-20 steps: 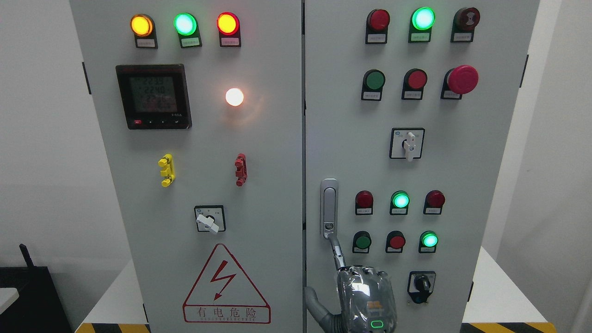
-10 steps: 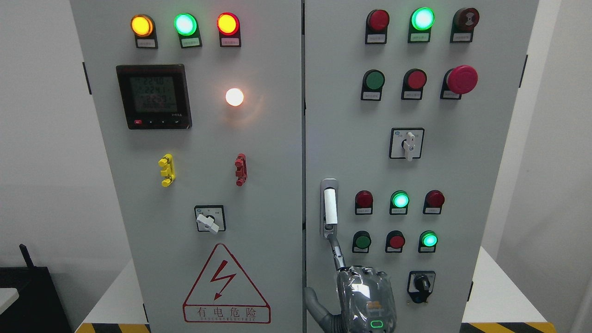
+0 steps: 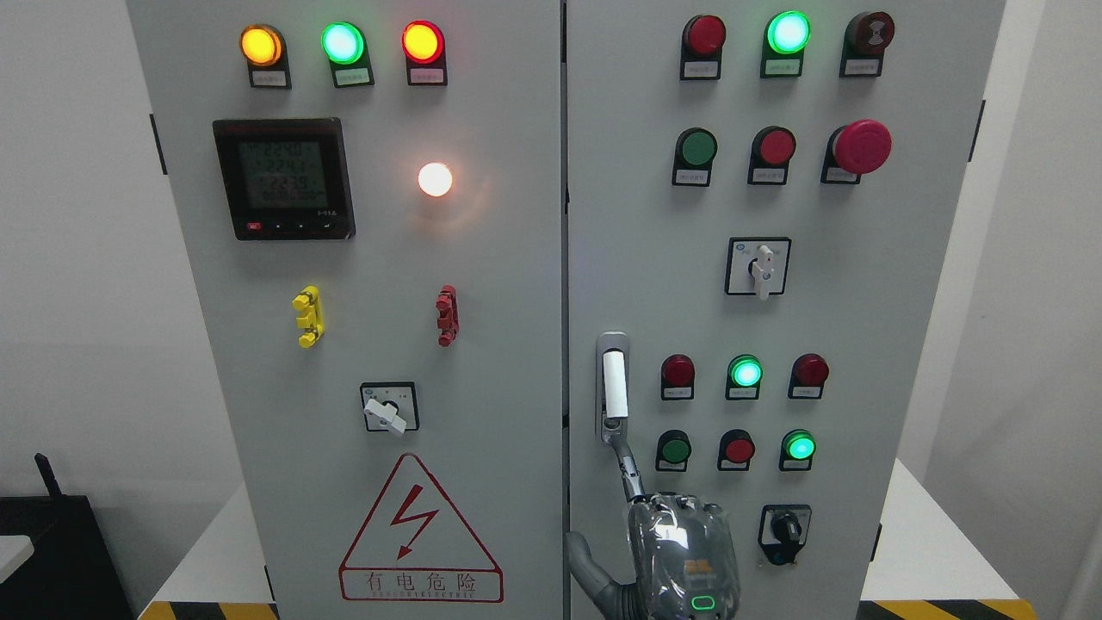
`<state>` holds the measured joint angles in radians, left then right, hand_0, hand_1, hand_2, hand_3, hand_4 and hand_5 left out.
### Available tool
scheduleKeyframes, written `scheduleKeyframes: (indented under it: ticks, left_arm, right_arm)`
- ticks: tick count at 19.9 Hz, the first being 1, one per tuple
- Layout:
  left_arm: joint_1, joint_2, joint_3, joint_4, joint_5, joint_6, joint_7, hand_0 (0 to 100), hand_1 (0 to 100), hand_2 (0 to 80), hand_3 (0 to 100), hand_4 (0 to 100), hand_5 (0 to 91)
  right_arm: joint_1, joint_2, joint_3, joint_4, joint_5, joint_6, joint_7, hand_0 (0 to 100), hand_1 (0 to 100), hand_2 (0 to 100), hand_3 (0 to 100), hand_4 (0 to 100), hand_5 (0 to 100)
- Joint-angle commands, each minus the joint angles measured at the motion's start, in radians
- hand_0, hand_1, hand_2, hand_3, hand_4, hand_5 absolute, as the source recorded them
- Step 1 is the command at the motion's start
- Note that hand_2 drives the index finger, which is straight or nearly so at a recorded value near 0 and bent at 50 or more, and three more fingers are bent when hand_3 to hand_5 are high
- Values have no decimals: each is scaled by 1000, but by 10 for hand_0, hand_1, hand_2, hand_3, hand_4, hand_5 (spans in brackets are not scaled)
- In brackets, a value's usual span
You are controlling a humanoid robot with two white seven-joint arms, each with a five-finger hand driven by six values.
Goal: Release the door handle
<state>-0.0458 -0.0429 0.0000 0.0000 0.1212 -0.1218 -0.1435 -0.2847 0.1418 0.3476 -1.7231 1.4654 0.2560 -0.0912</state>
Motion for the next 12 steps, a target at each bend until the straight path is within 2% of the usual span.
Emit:
scheduleKeyframes:
  ticks: [1, 6, 7, 9, 10, 11, 12]
  left_arm:
    - [0, 0, 11, 17, 0, 1, 1, 120, 389, 0, 0, 0, 0]
    - [0, 0, 11, 17, 0, 1, 1, 120, 389, 0, 0, 0, 0]
    - [0, 0, 11, 17, 0, -1, 1, 120, 389, 0, 0, 0, 0]
    - [0, 0, 11, 17, 0, -1, 1, 120, 389, 0, 0, 0, 0]
    - [0, 0, 11, 17, 0, 1, 1, 120, 389, 0, 0, 0, 0]
    - [0, 0, 11, 17, 0, 1, 1, 120, 389, 0, 0, 0, 0]
    - [0, 0, 11, 17, 0, 1, 1, 120, 389, 0, 0, 0, 0]
  right_arm:
    - [2, 1, 1, -23, -2, -4, -5, 295, 260, 0, 1000, 929, 996]
    - [2, 1, 2, -33, -4, -6, -7, 296, 259, 0, 1000, 929, 996]
    - [4, 1, 1, -38, -4, -10, -21, 298, 258, 0, 1000, 929, 996]
    - [24, 7, -4, -56, -5, -43, -76, 316, 258, 0, 1000, 923, 991]
    - [41, 6, -13, -71, -10, -70, -100, 364, 260, 186, 1000, 894, 971]
    - [59, 7, -30, -90, -10, -105, -113, 391, 254, 282, 957, 849, 949]
    - [71, 7, -51, -108, -11, -125, -114, 422, 235, 457, 873, 770, 845]
